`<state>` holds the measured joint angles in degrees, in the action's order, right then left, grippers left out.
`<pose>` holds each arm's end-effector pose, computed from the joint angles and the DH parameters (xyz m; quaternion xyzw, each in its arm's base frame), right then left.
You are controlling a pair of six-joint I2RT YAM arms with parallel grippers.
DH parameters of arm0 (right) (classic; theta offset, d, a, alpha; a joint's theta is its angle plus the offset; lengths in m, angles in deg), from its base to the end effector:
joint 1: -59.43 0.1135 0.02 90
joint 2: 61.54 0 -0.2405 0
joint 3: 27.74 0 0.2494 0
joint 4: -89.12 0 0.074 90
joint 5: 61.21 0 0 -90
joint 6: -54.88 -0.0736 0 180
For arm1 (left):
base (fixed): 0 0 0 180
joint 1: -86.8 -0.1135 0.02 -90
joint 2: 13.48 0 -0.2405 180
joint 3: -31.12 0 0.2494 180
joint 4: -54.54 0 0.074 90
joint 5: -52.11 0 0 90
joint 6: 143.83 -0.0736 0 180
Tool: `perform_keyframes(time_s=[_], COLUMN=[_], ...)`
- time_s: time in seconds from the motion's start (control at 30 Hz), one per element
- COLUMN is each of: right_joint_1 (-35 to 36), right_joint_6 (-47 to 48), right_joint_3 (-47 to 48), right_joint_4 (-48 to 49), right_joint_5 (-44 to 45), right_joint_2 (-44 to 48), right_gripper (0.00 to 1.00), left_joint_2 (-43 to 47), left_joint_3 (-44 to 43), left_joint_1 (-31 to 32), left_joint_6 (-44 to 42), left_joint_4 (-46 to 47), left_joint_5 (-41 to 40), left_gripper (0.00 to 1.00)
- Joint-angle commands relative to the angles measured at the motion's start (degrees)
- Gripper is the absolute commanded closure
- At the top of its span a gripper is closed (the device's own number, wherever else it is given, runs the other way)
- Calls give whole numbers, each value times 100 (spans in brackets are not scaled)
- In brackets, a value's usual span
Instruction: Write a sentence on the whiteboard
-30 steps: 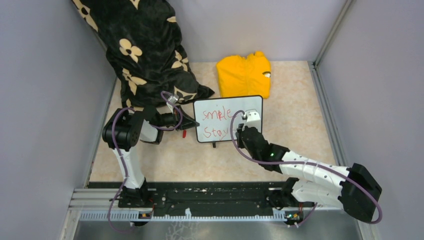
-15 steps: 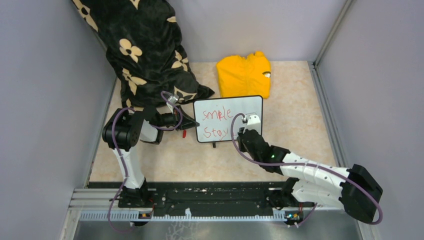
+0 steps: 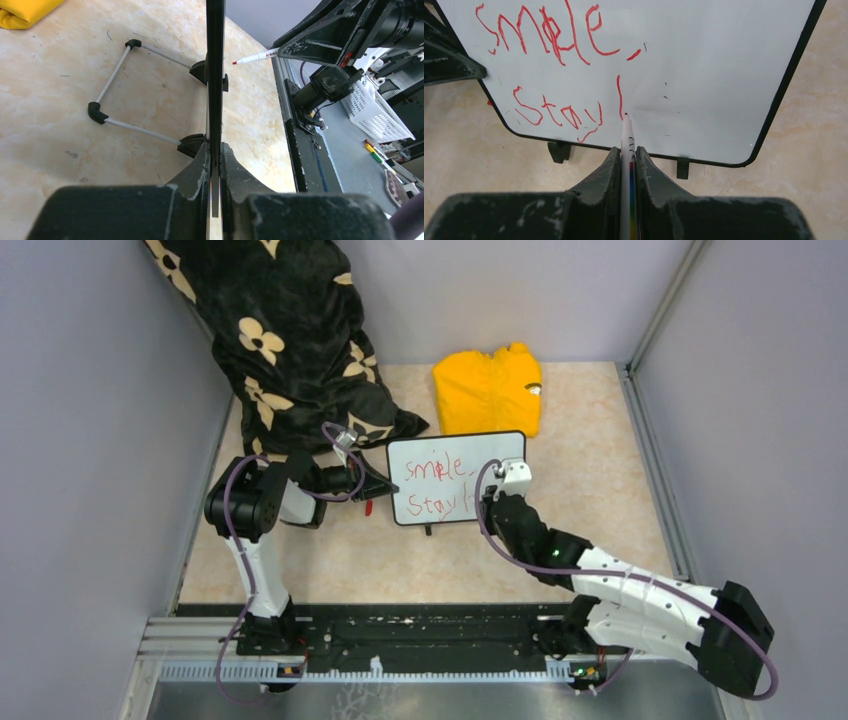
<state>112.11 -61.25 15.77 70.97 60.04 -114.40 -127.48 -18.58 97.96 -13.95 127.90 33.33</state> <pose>0.1773 0.1696 0.2015 -0.0531 0.8334 0.1392 0.5322 0.3029 -0.1308 0.1239 0.2982 0.6210 -0.6075 0.3953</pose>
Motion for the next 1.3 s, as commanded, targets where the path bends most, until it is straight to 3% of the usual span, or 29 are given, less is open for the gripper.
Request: perform_keyframes(time_s=[0.0,1.27], right_joint_1=[-48,-57], right_joint_6=[45,-47], right_joint_3=[355,447], right_joint_4=[280,288], right_joint_5=[345,37], right_joint_2=[1,-682], right_gripper=[100,100], left_joint_2=[13,18], left_joint_3=[-69,-79], left_joint_1=[88,97], left_joint_6=[-165,-173], left_joint_4=[39,-1], left_joint_5=[155,155], left_gripper=[100,100])
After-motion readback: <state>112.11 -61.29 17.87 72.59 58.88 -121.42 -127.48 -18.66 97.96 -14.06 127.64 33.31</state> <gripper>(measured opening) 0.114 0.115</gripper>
